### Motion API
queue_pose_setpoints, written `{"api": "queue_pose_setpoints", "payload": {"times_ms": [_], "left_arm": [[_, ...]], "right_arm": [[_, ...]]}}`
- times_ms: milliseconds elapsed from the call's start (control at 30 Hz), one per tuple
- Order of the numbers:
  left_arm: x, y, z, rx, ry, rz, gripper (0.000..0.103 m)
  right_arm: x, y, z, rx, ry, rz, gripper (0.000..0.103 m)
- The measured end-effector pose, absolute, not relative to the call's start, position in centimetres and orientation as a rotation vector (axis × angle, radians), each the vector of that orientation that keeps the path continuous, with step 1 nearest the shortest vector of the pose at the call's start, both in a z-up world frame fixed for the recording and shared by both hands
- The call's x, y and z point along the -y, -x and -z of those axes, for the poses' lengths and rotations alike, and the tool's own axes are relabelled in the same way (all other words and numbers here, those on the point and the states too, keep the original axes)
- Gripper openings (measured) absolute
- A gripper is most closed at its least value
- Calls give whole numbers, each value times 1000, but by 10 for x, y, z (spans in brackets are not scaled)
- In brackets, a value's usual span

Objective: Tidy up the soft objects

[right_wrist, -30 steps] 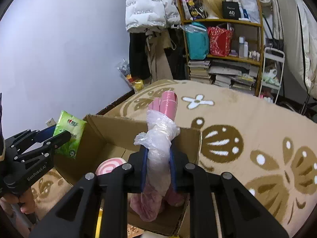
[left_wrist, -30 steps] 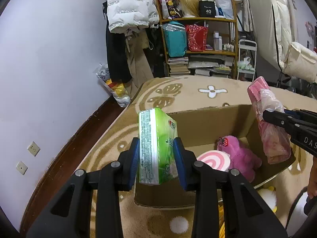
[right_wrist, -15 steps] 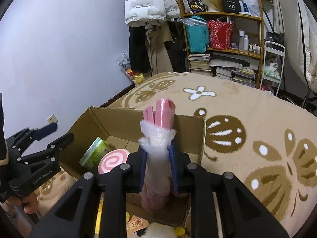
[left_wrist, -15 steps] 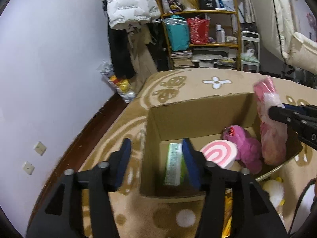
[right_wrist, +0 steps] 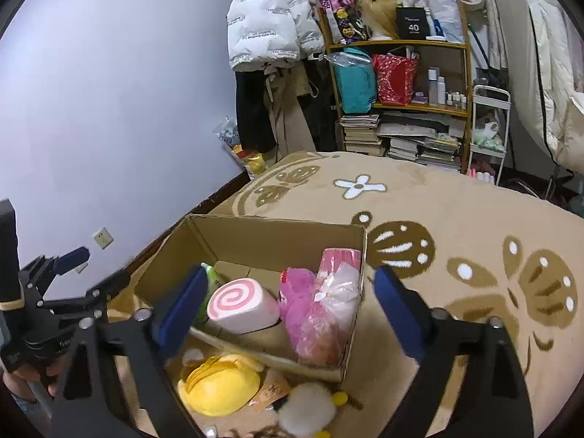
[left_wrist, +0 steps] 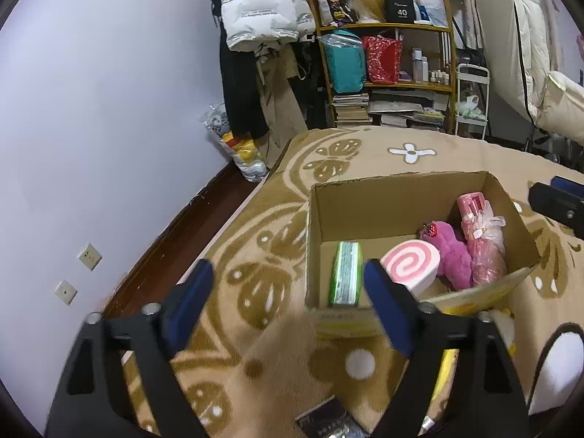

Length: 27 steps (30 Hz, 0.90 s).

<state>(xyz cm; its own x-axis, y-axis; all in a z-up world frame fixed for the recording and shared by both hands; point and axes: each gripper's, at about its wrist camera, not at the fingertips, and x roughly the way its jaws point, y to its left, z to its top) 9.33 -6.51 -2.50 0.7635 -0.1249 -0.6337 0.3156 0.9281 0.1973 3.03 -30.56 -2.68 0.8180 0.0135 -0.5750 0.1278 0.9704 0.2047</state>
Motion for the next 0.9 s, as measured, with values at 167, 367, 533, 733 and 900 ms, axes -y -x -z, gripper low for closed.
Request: {"api": "queue_pose_setpoints", "payload": {"times_ms": [167,367,533,733,900], "left_arm": [[57,-79,19,-704,-297,264,95],[49,-58,14,-721,-308,254,99],[36,-51,26,-817,-281,261,99],[28,-44,40,-867,-292,244,99],[25,-42,50,-924,-284,237,99]], "right_arm": [[301,-8,22,-606,-239,98,103],[293,11,24,-652,-252,99,103],[283,25,34,-716,-271,75,103],[264,34,50,-805,-255,85,103],[253,43,63,-869,-245,71,103]]}}
